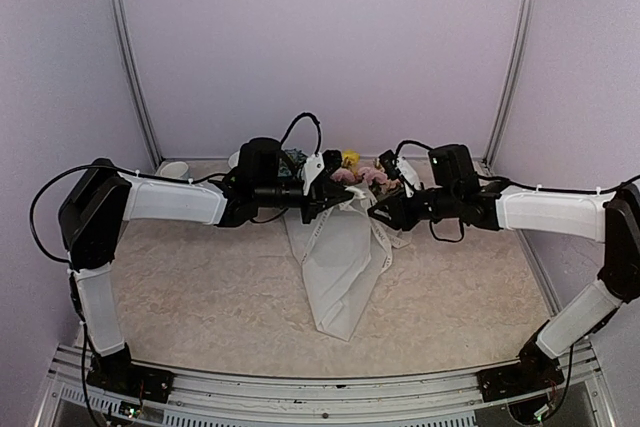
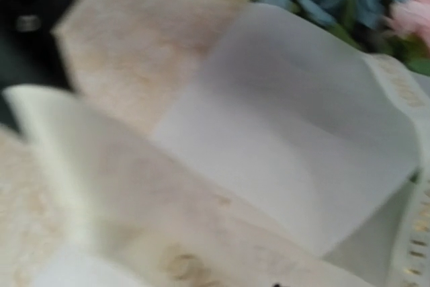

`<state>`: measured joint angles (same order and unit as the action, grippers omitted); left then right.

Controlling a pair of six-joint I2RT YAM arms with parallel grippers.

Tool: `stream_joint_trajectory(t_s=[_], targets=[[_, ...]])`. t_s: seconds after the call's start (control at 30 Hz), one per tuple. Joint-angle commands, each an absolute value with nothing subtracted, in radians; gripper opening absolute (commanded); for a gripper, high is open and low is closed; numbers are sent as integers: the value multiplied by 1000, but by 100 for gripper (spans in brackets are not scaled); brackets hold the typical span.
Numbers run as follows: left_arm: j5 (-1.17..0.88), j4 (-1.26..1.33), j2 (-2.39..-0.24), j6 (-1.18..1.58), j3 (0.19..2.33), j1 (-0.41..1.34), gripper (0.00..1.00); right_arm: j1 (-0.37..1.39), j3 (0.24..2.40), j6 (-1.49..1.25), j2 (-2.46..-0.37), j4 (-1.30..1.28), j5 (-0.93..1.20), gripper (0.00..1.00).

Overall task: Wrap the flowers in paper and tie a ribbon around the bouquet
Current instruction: Cross the ribbon over the folded bouquet.

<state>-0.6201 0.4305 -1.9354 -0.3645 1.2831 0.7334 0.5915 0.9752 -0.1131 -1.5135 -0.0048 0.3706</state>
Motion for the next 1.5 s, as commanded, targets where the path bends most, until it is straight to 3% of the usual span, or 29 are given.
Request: stream_joint_trajectory(t_s=[0.0,0.27,0.4,0.77,0.97,1.13,1.3,1.47], targets=[[-618,468,-1933,-344,1270,732,0,612,939,-76,-1461,84,478,32],[-616,470,-1928,-342,1267,736,0,613,985,-102,-1566,123,441,16],[-618,467,-1927,-343,1266,738,0,614,1003,-120,-1582,113,378,0],[-498,415,-1904,-361,1251,752,0,612,950,-127,-1478,32,218,0],[-412,255,-1898,-404,1289,789,0,612,945,-140,-1422,40,128,0],[-469,210,-1887,-387,1307,819,0,612,968,-158,-1439,37,-12,0],[-475,261,-1881,-275,1322,819,0,615,986,-124,-1463,11,114,0],[-489,275,-1854,-275,1311,832,0,617,961,-152,-1442,-16,-5,0]])
